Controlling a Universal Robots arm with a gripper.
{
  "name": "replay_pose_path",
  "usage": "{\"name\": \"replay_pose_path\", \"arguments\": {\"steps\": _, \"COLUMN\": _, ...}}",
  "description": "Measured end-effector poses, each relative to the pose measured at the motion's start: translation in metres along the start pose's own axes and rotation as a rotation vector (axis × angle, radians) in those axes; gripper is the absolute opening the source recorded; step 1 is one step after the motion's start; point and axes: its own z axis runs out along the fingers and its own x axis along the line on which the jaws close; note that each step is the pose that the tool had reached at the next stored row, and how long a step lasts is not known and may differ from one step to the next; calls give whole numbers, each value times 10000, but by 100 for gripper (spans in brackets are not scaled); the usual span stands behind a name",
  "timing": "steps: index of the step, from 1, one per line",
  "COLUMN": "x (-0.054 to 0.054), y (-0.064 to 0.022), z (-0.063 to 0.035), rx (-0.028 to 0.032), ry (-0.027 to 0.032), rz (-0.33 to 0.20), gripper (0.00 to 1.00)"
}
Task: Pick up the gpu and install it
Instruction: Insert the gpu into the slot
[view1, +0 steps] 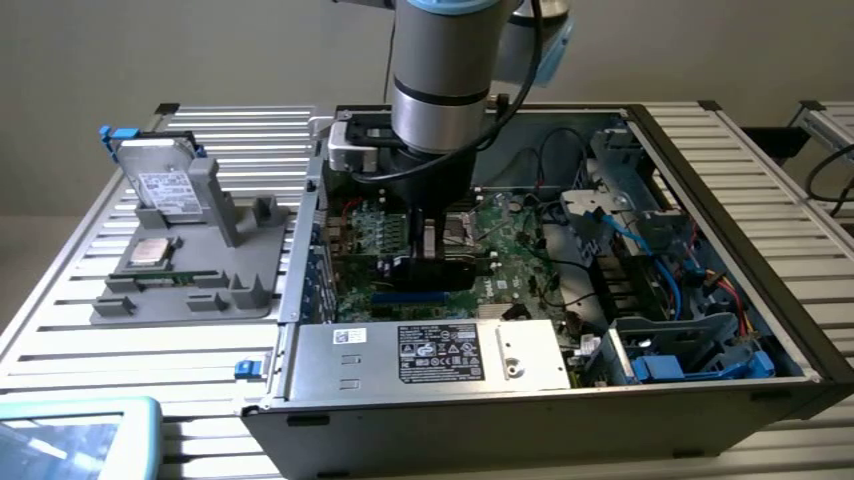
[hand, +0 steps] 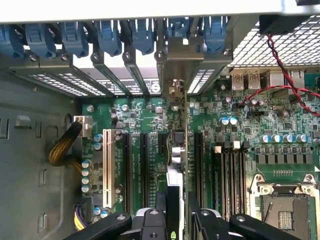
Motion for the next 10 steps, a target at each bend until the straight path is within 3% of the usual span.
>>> {"name": "replay_pose_path", "arguments": {"steps": 1, "x": 0, "y": 1, "z": 0, "rx": 18, "ry": -1, "rz": 1, "gripper": 27}}
{"name": "replay_pose_path", "arguments": {"steps": 5, "x": 0, "y": 22, "z": 2, "rx": 190, "ry": -7, "rz": 8, "gripper": 27}}
{"name": "replay_pose_path", "arguments": {"steps": 10, "x": 1, "y": 41, "z": 3, "rx": 217, "ry": -7, "rz": 8, "gripper": 27}}
